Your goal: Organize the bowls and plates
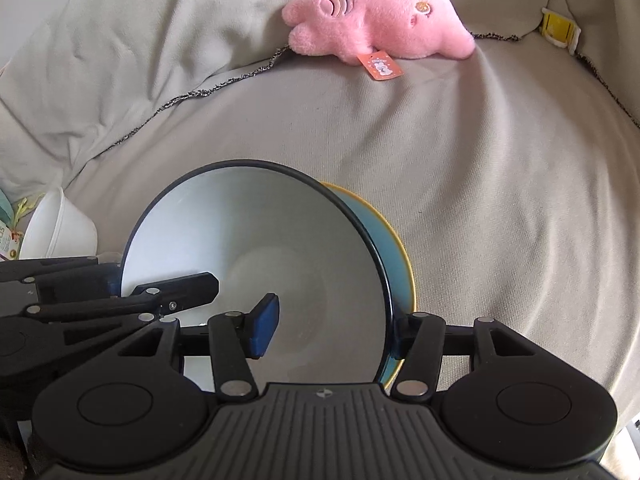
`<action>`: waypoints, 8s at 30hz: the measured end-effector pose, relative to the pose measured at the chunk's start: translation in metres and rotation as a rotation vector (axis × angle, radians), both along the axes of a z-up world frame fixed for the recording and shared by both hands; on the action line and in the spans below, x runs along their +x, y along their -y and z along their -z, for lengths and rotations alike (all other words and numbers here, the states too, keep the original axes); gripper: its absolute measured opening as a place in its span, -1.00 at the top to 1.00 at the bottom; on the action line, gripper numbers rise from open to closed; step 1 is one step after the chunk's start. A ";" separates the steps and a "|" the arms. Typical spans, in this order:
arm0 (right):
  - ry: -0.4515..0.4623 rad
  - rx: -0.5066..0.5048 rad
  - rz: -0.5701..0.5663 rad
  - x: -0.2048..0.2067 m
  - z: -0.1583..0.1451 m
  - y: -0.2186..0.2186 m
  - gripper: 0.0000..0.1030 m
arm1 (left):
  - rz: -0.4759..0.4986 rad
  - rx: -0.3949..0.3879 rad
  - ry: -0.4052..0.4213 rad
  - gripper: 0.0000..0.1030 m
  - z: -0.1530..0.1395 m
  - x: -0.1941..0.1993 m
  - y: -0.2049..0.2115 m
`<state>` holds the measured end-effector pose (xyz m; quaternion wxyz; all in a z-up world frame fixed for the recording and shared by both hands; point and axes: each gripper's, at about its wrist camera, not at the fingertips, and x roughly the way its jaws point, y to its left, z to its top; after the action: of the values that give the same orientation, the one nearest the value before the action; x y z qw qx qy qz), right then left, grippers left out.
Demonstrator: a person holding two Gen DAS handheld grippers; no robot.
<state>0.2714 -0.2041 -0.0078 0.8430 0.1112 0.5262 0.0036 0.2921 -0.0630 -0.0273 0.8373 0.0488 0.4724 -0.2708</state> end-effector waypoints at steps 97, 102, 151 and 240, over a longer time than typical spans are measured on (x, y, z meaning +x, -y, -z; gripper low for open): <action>0.229 0.211 -0.109 -0.043 -0.028 0.053 -0.42 | -0.453 -0.039 0.147 0.76 -0.041 -0.058 -0.009; 0.357 0.115 -0.085 -0.057 -0.040 0.049 -0.42 | -0.502 -0.080 0.151 0.75 -0.049 -0.062 -0.013; 0.097 0.250 -0.156 -0.092 0.032 -0.134 -0.47 | -0.563 -0.146 0.013 0.35 0.002 -0.073 -0.223; 0.165 -0.031 -0.271 -0.135 0.054 -0.020 -0.78 | -0.428 0.151 -0.038 0.73 0.043 -0.124 -0.046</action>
<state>0.1369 -0.1841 -0.0613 0.8767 0.0254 0.4656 0.1184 0.1676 -0.0172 -0.0704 0.8606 0.0050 0.5067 -0.0517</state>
